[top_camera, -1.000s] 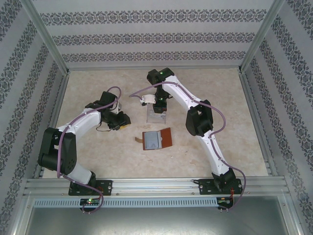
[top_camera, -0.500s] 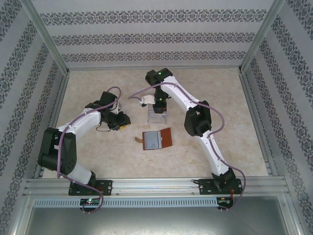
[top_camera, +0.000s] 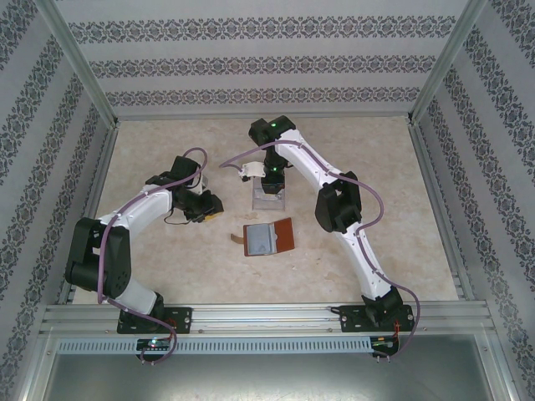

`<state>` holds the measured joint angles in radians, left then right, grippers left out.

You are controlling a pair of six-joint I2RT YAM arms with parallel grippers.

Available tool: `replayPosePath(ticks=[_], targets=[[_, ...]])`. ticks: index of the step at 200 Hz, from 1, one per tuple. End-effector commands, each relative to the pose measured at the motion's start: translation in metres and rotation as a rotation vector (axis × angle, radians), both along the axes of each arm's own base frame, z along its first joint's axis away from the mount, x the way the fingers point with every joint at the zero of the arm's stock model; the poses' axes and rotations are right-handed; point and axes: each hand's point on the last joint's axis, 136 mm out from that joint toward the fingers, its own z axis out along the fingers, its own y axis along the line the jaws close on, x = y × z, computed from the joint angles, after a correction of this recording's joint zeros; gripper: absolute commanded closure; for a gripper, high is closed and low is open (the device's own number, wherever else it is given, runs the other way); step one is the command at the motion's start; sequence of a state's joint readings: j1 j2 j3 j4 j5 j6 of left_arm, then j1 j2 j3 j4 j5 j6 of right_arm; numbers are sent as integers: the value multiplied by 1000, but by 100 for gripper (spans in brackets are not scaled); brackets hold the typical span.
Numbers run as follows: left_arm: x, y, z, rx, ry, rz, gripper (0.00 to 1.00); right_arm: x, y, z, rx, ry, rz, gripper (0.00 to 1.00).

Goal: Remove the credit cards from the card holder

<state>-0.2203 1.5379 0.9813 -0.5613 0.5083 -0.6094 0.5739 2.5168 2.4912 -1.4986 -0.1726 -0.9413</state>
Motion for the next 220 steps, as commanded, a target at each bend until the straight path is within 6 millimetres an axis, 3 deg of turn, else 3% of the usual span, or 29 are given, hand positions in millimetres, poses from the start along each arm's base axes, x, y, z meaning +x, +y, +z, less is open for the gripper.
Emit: replayPosePath(ticks=[1, 96, 162, 220], targets=[[-3, 4, 0, 1, 6, 15, 71, 0, 7, 0, 18, 0, -6, 87], [-3, 5, 0, 2, 7, 20, 71, 9, 15, -7, 51, -25, -18, 100], [-4, 5, -2, 3, 12, 17, 71, 1, 17, -21, 59, 29, -32, 100], [-5, 4, -2, 2, 12, 17, 71, -5, 19, -17, 75, 56, -37, 100]])
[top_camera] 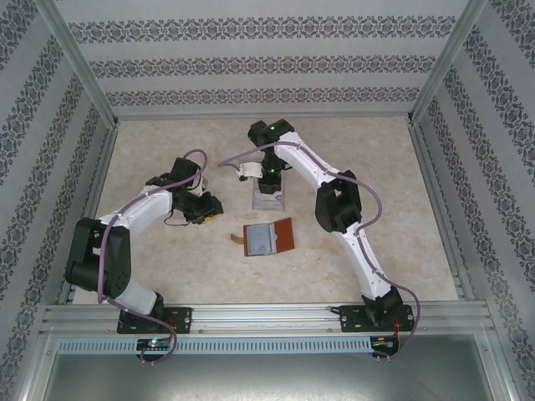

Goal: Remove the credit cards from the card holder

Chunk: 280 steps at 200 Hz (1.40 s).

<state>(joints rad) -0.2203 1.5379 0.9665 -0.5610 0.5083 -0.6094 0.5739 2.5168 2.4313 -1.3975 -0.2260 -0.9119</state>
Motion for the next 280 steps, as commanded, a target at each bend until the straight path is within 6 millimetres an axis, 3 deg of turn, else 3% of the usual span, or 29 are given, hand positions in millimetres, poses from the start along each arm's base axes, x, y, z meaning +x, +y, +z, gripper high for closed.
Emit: replayPosePath(ticks=[1, 120, 165, 219, 280], targets=[[-1, 3, 3, -2, -3, 17, 71, -11, 4, -4, 13, 58, -6, 100], [-2, 3, 7, -4, -6, 11, 71, -15, 1, 2, 40, 113, -55, 100], [0, 0, 15, -22, -26, 6, 70, -2, 9, 23, 101, 40, -121, 100], [-1, 0, 13, -26, -19, 5, 71, 19, 3, 19, 63, -66, -162, 100], [-1, 0, 14, -28, -24, 4, 71, 10, 4, 32, 108, -32, -146, 100]])
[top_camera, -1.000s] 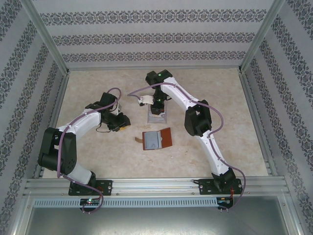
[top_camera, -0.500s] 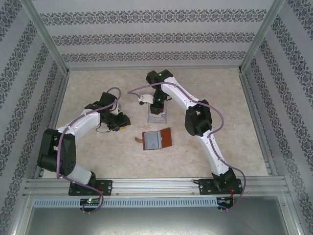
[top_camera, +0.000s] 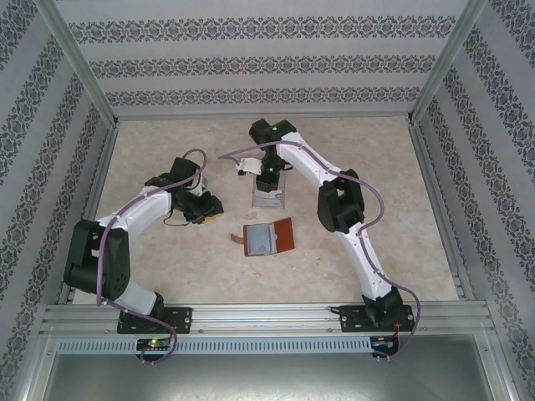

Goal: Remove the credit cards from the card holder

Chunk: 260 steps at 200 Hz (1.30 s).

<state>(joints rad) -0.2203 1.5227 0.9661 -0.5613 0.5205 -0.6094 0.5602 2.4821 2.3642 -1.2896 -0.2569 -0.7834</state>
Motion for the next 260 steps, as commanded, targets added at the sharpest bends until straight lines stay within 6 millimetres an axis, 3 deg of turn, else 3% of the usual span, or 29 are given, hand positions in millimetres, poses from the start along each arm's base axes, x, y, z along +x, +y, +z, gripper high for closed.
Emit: replayPosePath(ticks=[1, 94, 183, 224, 260], targets=[[0, 2, 8, -14, -11, 9, 71, -2, -2, 31, 53, -19, -10, 100], [-1, 2, 7, -13, -8, 11, 71, 10, -21, 5, -60, -46, -31, 100], [-2, 3, 6, -8, -3, 10, 71, -5, -17, -20, -77, 29, -6, 100], [-2, 2, 7, -11, -4, 10, 71, -7, -17, -17, -73, 28, -4, 100], [0, -2, 13, -24, -15, 0, 71, 2, -12, 4, -28, -33, -22, 100]])
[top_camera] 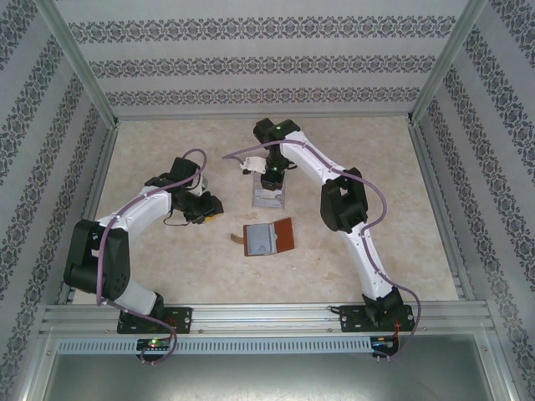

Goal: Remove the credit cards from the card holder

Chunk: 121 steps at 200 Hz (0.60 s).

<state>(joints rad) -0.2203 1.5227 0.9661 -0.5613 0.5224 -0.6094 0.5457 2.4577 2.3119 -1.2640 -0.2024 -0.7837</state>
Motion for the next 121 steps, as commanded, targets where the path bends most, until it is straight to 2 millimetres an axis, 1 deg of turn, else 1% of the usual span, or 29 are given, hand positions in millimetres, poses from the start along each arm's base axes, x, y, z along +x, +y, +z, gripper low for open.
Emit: replayPosePath(ticks=[1, 28, 52, 88, 101, 102, 103, 104, 111, 116, 121], targets=[[0, -1, 13, -23, -15, 1, 71, -4, 4, 9, 21, -9, -4, 100], [1, -8, 18, -30, -23, -19, 70, 3, 8, 29, 72, -52, -66, 100], [-1, -18, 23, -42, -24, -44, 71, 0, 12, 44, 139, -59, -178, 99], [-6, -34, 26, -65, -26, -72, 71, -11, 12, 49, 246, -42, -419, 93], [-8, -44, 26, -74, -27, -95, 71, -16, 10, 52, 281, -34, -513, 93], [-8, -44, 26, -74, -26, -96, 71, -18, 9, 48, 276, -26, -521, 93], [-8, -45, 25, -73, -26, -98, 71, -17, 10, 51, 285, -31, -528, 93], [-9, -46, 25, -73, -25, -100, 71, -19, 8, 49, 281, -25, -537, 93], [-10, -51, 24, -74, -22, -114, 71, -23, 7, 51, 298, -21, -582, 93], [-11, -56, 22, -76, -18, -124, 71, -25, 5, 48, 303, -18, -615, 93], [-12, -60, 21, -78, -18, -136, 71, -28, 3, 50, 314, -20, -651, 93]])
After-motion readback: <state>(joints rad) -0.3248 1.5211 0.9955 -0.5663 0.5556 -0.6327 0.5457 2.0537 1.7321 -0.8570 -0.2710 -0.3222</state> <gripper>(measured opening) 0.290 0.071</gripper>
